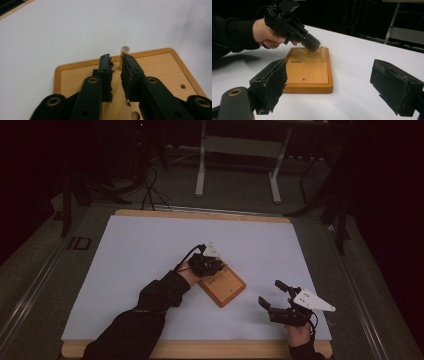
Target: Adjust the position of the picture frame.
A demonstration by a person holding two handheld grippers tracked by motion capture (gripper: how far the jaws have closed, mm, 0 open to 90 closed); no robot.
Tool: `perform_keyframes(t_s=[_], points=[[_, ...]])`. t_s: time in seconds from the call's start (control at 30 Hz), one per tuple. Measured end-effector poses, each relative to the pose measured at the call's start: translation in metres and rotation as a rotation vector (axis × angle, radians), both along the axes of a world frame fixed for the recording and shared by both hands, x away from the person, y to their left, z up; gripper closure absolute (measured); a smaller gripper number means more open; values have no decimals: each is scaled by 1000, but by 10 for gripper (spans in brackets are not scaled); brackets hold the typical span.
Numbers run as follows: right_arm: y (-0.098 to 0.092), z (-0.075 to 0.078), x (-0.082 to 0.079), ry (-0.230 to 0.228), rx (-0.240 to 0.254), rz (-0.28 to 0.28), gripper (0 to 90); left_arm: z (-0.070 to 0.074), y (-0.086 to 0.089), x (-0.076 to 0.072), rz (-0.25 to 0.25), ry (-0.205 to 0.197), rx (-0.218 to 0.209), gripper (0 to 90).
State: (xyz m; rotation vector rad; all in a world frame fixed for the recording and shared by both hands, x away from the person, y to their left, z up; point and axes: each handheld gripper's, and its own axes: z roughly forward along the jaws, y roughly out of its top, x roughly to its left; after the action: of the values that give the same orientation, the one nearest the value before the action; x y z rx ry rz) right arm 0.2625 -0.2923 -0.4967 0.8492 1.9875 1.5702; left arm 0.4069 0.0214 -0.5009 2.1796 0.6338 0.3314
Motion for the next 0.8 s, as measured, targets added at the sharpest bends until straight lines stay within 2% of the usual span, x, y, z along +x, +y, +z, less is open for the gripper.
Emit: perform_keyframes(t_s=[0.1,0.23,0.37,0.43,0.47,0.53,0.57,0.67,0.7,0.8], points=[[0,0,0,3,-1,-1,134,0,4,8,37,13,6,898],[0,-1,0,5,0,0,134,-1,4,17,57,2,10,900],[-1,-1,1,8,1,3,134,-2,-1,29,67,11,4,900],[-1,-1,1,8,2,5,134,-2,-1,29,67,11,4,900],[-1,-1,1,9,2,5,134,-2,-7,41,76,20,15,900],[-1,-1,1,10,4,5,134,-3,-8,44,81,22,17,900],[-1,-1,1,11,6,5,134,-4,-12,50,80,25,36,900],[-2,-2,1,13,10,5,134,-7,-16,54,80,32,44,900],[-2,-2,1,17,10,6,134,-10,-19,59,74,40,67,900],[-2,-2,1,18,13,9,135,-14,-23,64,72,56,81,900]])
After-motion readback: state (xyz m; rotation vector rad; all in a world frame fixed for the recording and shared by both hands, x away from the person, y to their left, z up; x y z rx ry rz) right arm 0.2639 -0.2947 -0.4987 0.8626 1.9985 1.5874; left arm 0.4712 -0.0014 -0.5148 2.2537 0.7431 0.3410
